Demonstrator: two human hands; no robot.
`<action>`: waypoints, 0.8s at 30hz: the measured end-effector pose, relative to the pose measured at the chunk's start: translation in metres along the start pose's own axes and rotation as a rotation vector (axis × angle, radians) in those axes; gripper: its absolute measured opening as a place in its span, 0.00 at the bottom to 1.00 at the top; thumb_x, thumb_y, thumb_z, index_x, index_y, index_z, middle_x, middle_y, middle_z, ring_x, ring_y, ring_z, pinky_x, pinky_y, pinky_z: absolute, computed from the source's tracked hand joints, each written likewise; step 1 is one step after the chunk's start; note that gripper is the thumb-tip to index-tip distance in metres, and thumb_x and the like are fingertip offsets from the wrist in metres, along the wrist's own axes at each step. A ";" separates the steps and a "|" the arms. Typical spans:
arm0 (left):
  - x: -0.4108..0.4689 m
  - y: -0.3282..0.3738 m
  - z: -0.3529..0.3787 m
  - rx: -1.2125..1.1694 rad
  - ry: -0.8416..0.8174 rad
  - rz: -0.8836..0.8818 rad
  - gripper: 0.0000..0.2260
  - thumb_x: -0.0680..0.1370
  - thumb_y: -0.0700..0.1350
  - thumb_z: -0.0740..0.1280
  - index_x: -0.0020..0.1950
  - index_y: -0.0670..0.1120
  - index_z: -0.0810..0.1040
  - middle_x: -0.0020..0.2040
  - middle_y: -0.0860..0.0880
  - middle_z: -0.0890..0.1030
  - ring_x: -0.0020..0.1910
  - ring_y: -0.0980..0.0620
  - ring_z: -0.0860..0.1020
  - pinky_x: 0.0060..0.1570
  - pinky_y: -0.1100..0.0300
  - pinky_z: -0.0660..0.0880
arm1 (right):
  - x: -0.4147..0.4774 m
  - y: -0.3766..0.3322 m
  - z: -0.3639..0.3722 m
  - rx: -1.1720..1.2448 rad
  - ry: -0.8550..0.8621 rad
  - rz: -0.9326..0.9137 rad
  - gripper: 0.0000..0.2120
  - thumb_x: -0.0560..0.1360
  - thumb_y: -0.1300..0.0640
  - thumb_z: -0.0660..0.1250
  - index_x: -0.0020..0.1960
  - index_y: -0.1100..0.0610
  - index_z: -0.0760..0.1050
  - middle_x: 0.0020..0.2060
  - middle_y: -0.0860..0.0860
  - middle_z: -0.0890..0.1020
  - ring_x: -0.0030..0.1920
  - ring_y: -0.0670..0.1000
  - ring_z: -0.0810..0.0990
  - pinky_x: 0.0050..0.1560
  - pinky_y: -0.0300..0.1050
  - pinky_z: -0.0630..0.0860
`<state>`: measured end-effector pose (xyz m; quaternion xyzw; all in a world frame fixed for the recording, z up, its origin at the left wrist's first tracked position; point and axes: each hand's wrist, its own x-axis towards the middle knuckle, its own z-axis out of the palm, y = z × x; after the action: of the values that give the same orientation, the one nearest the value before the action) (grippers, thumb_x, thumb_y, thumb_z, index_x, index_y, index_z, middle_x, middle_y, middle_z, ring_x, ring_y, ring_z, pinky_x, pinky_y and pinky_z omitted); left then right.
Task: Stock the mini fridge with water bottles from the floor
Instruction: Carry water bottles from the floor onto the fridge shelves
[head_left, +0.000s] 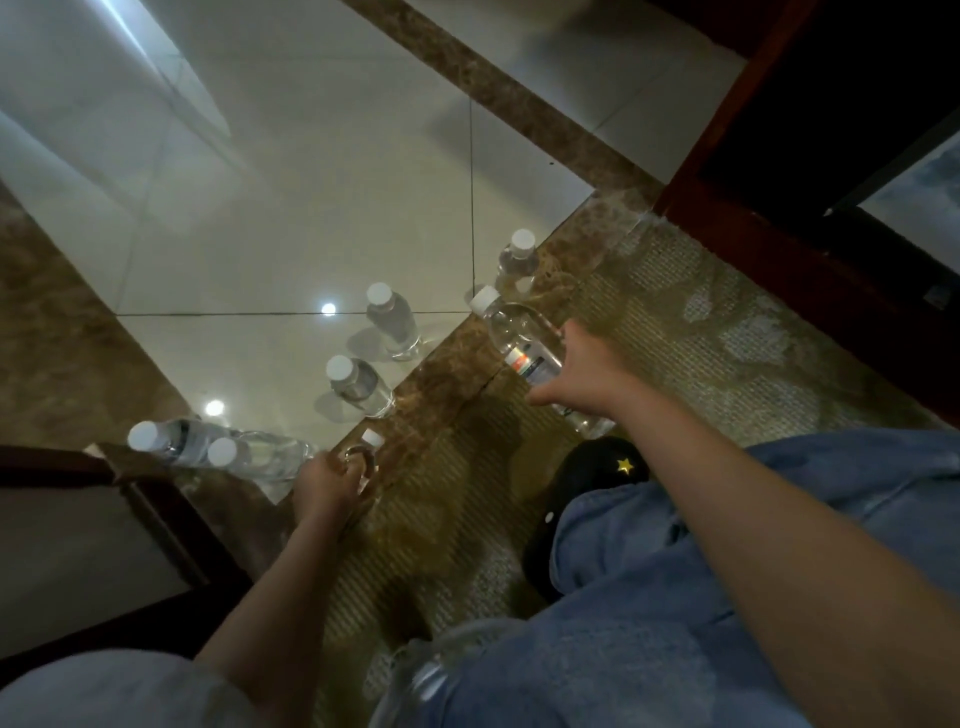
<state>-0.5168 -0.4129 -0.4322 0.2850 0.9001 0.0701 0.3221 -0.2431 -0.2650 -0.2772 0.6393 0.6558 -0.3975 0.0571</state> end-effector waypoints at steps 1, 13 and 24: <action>0.002 -0.006 0.004 0.041 0.015 -0.002 0.13 0.73 0.47 0.69 0.52 0.41 0.77 0.51 0.40 0.78 0.48 0.42 0.76 0.48 0.49 0.75 | 0.000 -0.001 0.002 -0.010 -0.008 0.001 0.42 0.65 0.48 0.77 0.72 0.54 0.59 0.67 0.56 0.71 0.65 0.59 0.72 0.61 0.55 0.73; 0.014 -0.023 0.017 0.164 -0.194 -0.145 0.34 0.64 0.62 0.74 0.65 0.47 0.71 0.62 0.42 0.76 0.61 0.39 0.73 0.60 0.45 0.71 | -0.004 -0.002 0.005 -0.072 -0.018 0.008 0.39 0.65 0.48 0.77 0.69 0.56 0.62 0.63 0.55 0.74 0.61 0.57 0.75 0.57 0.53 0.75; -0.033 0.058 0.015 0.178 -0.315 0.205 0.20 0.69 0.55 0.71 0.56 0.47 0.76 0.48 0.49 0.81 0.48 0.47 0.80 0.52 0.51 0.77 | -0.019 0.001 -0.012 0.076 0.014 -0.022 0.42 0.66 0.52 0.78 0.72 0.57 0.59 0.67 0.57 0.71 0.65 0.58 0.72 0.60 0.52 0.73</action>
<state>-0.4594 -0.3843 -0.4082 0.4097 0.8076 -0.0230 0.4236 -0.2340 -0.2729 -0.2580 0.6365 0.6475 -0.4184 0.0236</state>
